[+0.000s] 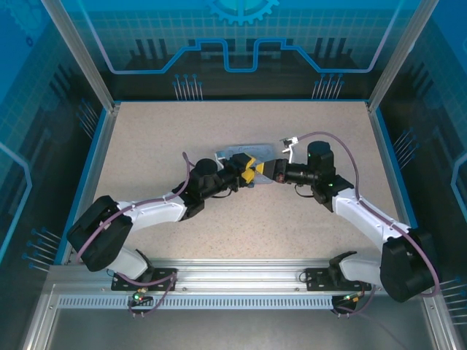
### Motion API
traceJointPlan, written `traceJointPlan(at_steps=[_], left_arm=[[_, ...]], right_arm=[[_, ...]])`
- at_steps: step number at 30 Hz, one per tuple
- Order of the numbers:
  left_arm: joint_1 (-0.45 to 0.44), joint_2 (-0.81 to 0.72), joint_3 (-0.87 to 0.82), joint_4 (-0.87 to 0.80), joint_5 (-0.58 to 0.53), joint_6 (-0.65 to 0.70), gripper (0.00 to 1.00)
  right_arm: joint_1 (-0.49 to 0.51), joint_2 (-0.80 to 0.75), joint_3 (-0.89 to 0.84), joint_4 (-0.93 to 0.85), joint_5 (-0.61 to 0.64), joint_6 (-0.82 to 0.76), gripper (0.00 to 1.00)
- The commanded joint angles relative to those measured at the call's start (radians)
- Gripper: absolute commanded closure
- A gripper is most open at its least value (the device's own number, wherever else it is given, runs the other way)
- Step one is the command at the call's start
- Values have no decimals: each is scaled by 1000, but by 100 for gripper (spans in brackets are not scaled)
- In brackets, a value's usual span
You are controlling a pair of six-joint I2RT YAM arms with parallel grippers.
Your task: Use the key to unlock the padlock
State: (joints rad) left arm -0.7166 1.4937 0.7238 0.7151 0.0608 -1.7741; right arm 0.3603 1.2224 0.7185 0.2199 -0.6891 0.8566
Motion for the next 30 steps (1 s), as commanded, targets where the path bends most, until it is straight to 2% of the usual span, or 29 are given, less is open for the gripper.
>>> traceJointPlan(at_steps=[1, 24, 30], left_arm=[[-4, -21, 2, 59, -23, 19, 61], [-5, -27, -1, 46, -26, 43, 100], [-5, -26, -8, 37, -27, 56, 100]], right_arm=[[-14, -6, -22, -35, 13, -5, 100], [-15, -12, -13, -25, 35, 17, 100], [-16, -37, 5, -39, 57, 26, 100]])
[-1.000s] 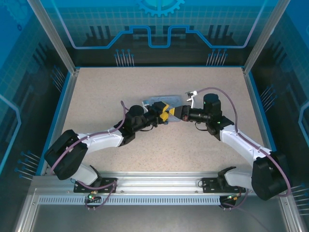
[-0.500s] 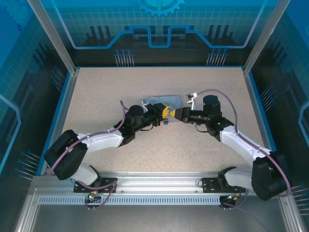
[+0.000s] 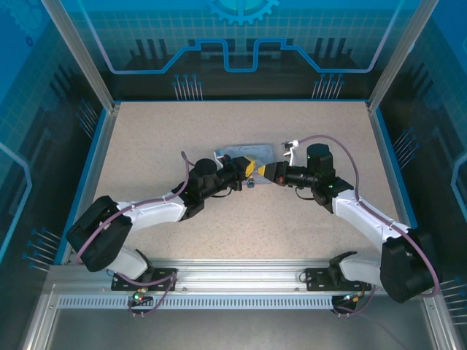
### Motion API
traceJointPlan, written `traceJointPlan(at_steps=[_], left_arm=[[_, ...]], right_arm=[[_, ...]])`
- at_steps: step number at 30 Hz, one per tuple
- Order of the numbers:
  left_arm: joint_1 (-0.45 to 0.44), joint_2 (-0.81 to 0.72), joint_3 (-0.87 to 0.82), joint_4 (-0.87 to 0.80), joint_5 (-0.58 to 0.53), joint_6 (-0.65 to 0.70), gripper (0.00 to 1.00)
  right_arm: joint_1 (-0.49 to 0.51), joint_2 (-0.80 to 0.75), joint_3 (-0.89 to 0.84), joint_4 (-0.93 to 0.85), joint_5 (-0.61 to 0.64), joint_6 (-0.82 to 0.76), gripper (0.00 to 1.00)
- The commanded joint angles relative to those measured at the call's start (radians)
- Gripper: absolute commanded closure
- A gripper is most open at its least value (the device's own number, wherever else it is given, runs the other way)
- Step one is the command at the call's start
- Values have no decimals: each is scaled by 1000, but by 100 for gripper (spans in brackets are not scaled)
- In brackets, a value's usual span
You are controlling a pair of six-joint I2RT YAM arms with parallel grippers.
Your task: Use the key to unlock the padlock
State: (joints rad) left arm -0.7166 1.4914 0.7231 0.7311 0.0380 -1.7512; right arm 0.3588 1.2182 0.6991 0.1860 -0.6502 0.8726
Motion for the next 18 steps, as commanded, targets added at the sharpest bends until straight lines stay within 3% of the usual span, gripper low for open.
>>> traceJointPlan(at_steps=[1, 2, 3, 4, 8, 11, 14, 18], left_arm=[[-5, -24, -7, 18, -3, 41, 100], [-5, -23, -2, 16, 2, 53, 100], [-5, -23, 6, 8, 9, 67, 93], [-6, -25, 11, -6, 12, 75, 78], [-5, -30, 21, -14, 11, 97, 59], [-4, -31, 28, -21, 11, 108, 54], [-5, -38, 27, -27, 3, 115, 43], [-4, -51, 39, -53, 0, 142, 40]], right_arm=[[-14, -35, 31, -11, 21, 8, 100], [-14, -36, 38, -19, 21, 8, 100], [-14, -36, 43, -25, 18, 4, 100], [-14, -35, 48, -31, 19, 2, 100], [-14, -34, 53, -43, 18, -6, 100], [-14, -35, 50, -49, 20, -7, 100], [-14, -35, 45, -56, 17, -13, 100], [-14, -34, 38, -74, 19, -21, 100]])
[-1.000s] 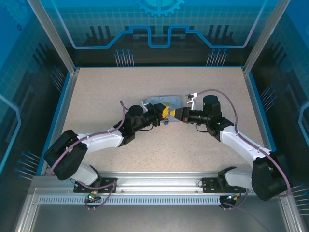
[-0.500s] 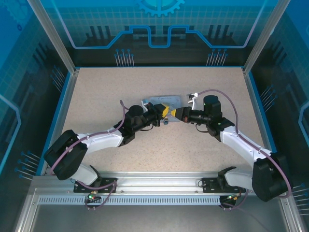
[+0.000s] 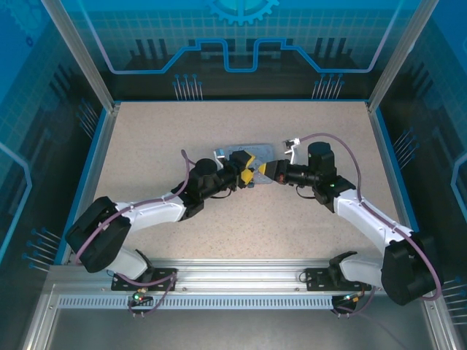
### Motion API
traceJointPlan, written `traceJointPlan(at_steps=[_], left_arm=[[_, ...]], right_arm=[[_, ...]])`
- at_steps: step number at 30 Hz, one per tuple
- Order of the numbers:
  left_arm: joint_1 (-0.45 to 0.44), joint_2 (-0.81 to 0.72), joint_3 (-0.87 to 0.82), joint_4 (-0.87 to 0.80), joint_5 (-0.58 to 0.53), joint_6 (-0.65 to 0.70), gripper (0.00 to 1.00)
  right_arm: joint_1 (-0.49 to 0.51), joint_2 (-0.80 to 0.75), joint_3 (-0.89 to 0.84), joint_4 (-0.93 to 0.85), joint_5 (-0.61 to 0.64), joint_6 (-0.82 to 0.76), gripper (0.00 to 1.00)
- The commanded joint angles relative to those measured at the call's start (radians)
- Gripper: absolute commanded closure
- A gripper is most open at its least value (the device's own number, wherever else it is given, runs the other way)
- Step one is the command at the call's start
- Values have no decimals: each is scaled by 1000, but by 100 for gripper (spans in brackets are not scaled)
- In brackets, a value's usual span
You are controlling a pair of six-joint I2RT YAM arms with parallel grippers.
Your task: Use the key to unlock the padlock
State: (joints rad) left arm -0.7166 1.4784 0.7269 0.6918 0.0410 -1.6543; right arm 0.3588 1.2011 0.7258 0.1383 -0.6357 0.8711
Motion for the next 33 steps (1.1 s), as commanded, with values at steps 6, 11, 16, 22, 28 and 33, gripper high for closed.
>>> traceJointPlan(at_steps=[6, 11, 16, 22, 28, 33], left_arm=[[-5, -31, 42, -15, 8, 48, 47], [-12, -23, 45, -29, 12, 47, 52], [-14, -17, 46, -35, 10, 50, 59], [-19, -3, 46, -36, 11, 52, 65], [-25, 14, 48, -35, 14, 56, 68], [-26, 20, 48, -37, 17, 54, 74]], right_arm=[[-9, -17, 15, -23, 2, -14, 100], [-1, -17, 32, -45, 4, -27, 100], [5, -28, 44, -91, 23, -58, 100], [12, -35, 55, -117, 36, -74, 100], [20, -24, 67, -124, 39, -81, 100], [25, -16, 76, -128, 42, -89, 100]])
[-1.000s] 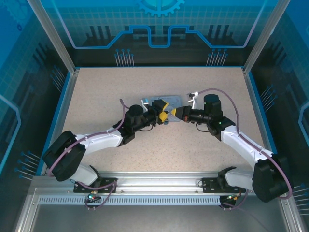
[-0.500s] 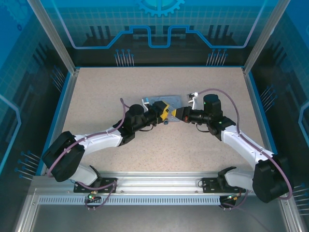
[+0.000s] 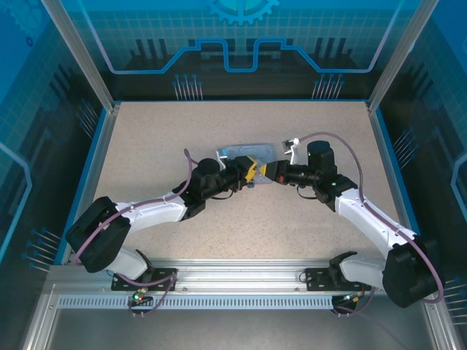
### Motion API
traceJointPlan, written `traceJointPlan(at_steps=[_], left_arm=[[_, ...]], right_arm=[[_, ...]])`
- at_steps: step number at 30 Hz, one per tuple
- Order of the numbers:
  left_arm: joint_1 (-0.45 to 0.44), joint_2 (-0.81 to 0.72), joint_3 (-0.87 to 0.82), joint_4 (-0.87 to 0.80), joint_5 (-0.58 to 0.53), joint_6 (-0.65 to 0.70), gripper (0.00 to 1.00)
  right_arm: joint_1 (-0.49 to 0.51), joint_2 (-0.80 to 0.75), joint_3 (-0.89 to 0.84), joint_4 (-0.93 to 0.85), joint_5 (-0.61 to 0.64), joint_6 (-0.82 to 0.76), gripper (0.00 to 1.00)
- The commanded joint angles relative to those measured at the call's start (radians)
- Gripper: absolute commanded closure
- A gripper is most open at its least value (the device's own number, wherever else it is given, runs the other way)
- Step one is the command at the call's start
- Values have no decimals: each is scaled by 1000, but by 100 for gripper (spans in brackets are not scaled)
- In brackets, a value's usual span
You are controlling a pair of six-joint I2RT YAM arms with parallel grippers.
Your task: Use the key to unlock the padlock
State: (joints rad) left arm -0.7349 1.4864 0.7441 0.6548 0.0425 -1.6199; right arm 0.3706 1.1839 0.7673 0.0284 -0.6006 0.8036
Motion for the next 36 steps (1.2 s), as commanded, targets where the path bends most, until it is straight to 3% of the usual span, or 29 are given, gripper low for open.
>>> traceJointPlan(at_steps=[1, 8, 10, 12, 15, 19, 20, 25, 30, 36], left_arm=[[-8, 14, 30, -1, 16, 21, 75], [-8, 23, 29, 0, 16, 30, 98], [-8, 19, 28, -4, 12, 44, 100], [-6, 12, 21, -7, 0, 85, 100], [3, -18, 2, 1, -32, 207, 100], [23, -67, -17, 58, -42, 436, 100], [27, -76, -18, 80, -41, 489, 100], [27, -103, -24, 157, -60, 635, 100], [26, -83, -87, 363, -138, 663, 100], [25, 11, -108, 574, -190, 615, 100]], right_arm=[[17, 2, 37, -21, 9, -24, 100], [21, 11, 50, -38, 14, -33, 100], [21, 8, 60, -59, 21, -41, 98], [14, -10, 63, -90, 44, -47, 71], [-19, -56, 47, -103, 58, -27, 39], [-49, -88, 34, -97, 41, 19, 15], [-53, -89, 31, -87, 42, 42, 2], [-79, -62, -42, 130, 19, 197, 0], [-73, -12, -100, 416, 24, 344, 1], [-48, 31, -80, 556, 35, 415, 25]])
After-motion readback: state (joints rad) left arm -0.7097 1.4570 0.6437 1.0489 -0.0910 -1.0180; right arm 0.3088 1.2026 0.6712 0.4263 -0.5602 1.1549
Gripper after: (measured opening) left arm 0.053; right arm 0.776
